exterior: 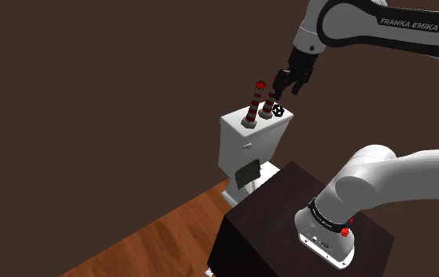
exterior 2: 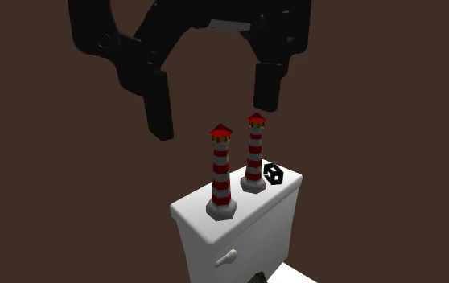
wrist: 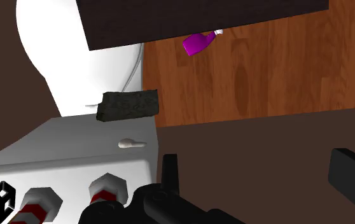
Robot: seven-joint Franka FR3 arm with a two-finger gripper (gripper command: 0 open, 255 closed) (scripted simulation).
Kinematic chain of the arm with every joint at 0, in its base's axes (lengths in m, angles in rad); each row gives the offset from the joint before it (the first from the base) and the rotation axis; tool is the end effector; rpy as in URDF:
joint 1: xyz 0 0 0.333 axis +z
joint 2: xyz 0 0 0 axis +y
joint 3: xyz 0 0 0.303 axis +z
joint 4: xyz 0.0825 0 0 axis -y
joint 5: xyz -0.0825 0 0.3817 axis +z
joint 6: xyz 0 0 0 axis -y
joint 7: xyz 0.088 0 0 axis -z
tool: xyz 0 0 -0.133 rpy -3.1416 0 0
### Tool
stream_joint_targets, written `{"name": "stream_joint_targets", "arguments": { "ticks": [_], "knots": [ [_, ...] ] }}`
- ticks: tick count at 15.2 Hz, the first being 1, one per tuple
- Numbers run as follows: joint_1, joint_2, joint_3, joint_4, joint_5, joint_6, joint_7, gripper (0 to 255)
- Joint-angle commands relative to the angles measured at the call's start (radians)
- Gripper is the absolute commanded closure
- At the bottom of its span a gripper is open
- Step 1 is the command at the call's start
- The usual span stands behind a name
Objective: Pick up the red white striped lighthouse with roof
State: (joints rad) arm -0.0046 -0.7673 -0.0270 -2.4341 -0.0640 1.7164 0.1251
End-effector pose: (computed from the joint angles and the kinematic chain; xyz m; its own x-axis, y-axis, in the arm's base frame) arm 0.3311 -0.0192 0.5254 0.9886 -0.1402 0.0545 -0.1423 -0.9891 0.0385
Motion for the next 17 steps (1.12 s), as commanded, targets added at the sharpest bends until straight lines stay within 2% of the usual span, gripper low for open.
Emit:
{"name": "stream_joint_targets", "arguments": {
  "ticks": [1, 9, 17],
  "knots": [
    [0.000, 0.000, 0.000, 0.000, 0.000, 0.000, 0.000, 0],
    [-0.051, 0.152, -0.079, -0.050, -0.127, 0.295, -0.097, 0],
    [-0.097, 0.377, -0.157, -0.003, -0.228, 0.581, -0.170, 0]
  ]
}}
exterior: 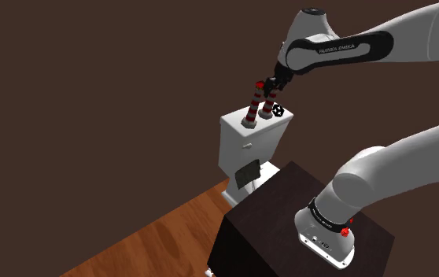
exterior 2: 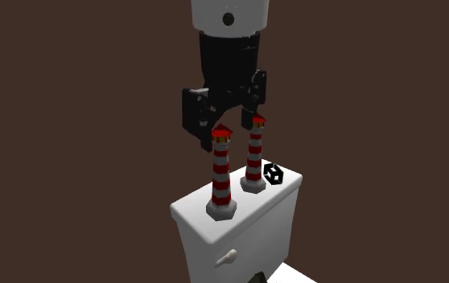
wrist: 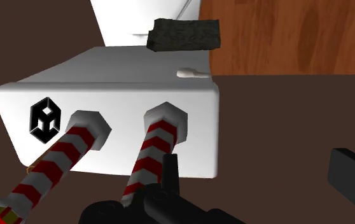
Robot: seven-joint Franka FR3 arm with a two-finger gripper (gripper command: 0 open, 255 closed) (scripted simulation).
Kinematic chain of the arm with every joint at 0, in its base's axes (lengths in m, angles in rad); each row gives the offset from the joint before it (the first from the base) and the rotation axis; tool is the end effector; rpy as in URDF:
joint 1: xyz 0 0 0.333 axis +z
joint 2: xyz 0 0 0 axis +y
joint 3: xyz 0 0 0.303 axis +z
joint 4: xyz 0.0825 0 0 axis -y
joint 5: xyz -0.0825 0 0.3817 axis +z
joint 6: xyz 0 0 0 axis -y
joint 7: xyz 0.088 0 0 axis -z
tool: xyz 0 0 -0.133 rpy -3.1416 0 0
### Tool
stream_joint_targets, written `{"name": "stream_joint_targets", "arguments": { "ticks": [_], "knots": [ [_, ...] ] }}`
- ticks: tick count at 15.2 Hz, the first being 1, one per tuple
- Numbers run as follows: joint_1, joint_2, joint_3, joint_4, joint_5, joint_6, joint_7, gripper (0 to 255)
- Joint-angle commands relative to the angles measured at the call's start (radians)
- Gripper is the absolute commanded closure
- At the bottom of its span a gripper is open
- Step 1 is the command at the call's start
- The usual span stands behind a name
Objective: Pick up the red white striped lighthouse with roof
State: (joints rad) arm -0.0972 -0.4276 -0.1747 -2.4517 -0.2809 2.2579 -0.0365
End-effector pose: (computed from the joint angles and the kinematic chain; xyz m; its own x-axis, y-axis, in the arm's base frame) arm 0.4267 -0.1333 0.4388 0.9764 -0.0532 0.2093 -0.0932 -0.9780 0.1864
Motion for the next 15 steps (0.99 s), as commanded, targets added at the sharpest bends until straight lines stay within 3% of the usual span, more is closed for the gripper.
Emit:
{"name": "stream_joint_targets", "arguments": {
  "ticks": [1, 8, 15],
  "knots": [
    [-0.009, 0.069, -0.019, 0.027, -0.020, 0.073, -0.017, 0],
    [-0.037, 0.299, -0.077, 0.154, -0.055, 0.279, -0.080, 0],
    [-0.065, 0.513, -0.112, 0.323, -0.027, 0.421, -0.160, 0]
  ]
}}
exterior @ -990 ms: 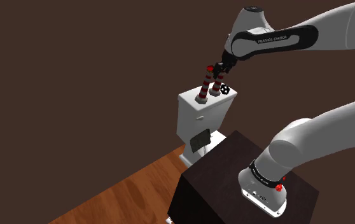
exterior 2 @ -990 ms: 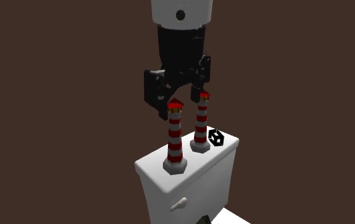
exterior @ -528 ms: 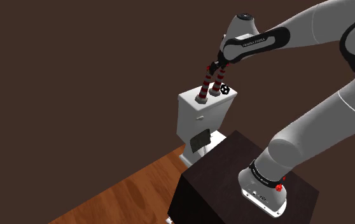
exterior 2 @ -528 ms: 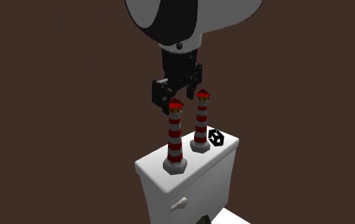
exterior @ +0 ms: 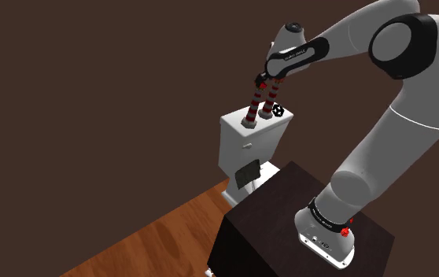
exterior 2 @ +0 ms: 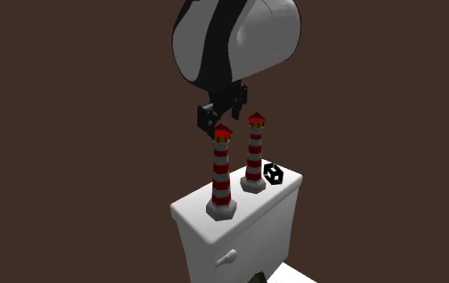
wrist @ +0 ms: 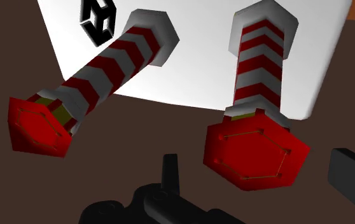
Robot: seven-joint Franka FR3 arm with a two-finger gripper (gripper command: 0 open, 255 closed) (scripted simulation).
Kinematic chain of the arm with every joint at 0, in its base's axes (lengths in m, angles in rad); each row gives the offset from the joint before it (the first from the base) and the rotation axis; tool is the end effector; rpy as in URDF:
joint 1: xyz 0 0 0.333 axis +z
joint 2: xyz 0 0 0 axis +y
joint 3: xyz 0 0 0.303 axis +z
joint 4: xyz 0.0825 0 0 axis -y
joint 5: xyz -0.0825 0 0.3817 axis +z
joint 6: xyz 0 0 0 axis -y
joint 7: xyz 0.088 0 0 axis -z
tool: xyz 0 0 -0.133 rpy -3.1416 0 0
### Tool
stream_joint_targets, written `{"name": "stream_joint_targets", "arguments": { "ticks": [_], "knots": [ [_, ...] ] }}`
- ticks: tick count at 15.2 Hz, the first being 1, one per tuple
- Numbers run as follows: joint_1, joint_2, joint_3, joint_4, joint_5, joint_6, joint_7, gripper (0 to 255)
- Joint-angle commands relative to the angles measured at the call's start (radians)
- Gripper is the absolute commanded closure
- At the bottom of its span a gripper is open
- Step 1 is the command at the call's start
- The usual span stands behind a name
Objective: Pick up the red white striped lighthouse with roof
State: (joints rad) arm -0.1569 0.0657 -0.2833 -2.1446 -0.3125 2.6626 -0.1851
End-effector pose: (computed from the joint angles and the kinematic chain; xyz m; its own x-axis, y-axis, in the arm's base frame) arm 0.5405 -0.2474 0.3880 0.9372 0.0562 0.3442 -0.0662 -0.9404 0.3336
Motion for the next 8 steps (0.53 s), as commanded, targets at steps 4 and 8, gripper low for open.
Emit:
{"name": "stream_joint_targets", "arguments": {
  "ticks": [4, 8],
  "knots": [
    [-0.007, 0.050, -0.006, -0.005, -0.006, 0.066, 0.005, 0],
    [-0.008, 0.079, -0.010, -0.020, -0.016, 0.111, 0.020, 0]
  ]
}}
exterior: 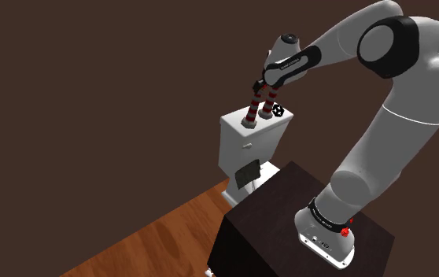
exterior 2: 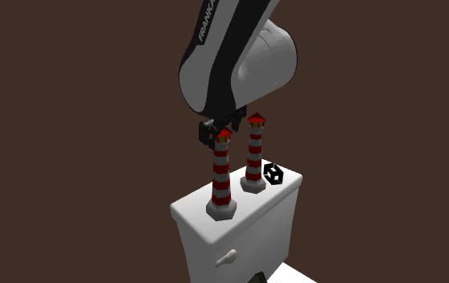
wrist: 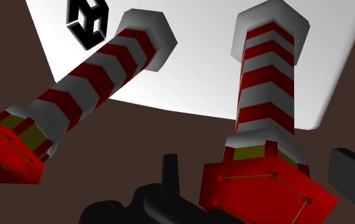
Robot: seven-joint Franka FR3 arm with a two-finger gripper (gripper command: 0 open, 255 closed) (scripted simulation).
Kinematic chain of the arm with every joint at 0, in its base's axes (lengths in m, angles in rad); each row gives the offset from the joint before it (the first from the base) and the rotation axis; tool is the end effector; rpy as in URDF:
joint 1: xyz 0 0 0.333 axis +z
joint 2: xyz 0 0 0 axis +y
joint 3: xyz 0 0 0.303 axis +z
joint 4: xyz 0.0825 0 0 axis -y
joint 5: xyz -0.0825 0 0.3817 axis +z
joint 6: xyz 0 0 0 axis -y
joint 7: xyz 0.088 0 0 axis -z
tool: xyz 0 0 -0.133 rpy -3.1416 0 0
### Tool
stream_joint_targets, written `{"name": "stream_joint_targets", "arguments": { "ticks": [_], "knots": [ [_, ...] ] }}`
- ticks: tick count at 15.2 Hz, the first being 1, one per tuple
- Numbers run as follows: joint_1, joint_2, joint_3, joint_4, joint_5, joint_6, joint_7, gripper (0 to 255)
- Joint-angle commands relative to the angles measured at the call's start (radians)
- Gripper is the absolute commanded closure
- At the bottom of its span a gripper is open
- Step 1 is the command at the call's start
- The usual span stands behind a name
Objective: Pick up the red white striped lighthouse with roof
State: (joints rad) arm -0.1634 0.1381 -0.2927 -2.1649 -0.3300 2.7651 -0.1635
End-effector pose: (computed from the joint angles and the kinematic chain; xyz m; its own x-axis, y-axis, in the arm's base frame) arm 0.5436 -0.2523 0.3498 0.9345 0.0625 0.3503 -0.0652 -0.9377 0.3412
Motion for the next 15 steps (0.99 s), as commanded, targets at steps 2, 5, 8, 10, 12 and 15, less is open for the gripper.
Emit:
{"name": "stream_joint_targets", "arguments": {
  "ticks": [2, 5, 8, 10, 12, 15],
  "knots": [
    [-0.002, 0.006, 0.000, 0.000, 0.002, 0.008, -0.002, 255],
    [-0.002, 0.006, 0.000, 0.000, 0.002, 0.008, -0.002, 255],
    [-0.002, 0.006, 0.000, 0.000, 0.002, 0.008, -0.002, 255],
    [-0.002, 0.007, 0.000, 0.001, 0.002, 0.007, -0.002, 255],
    [-0.002, -0.002, 0.001, 0.004, 0.004, -0.004, -0.006, 255],
    [-0.001, -0.026, 0.004, 0.018, 0.013, -0.041, -0.019, 255]
  ]
}}
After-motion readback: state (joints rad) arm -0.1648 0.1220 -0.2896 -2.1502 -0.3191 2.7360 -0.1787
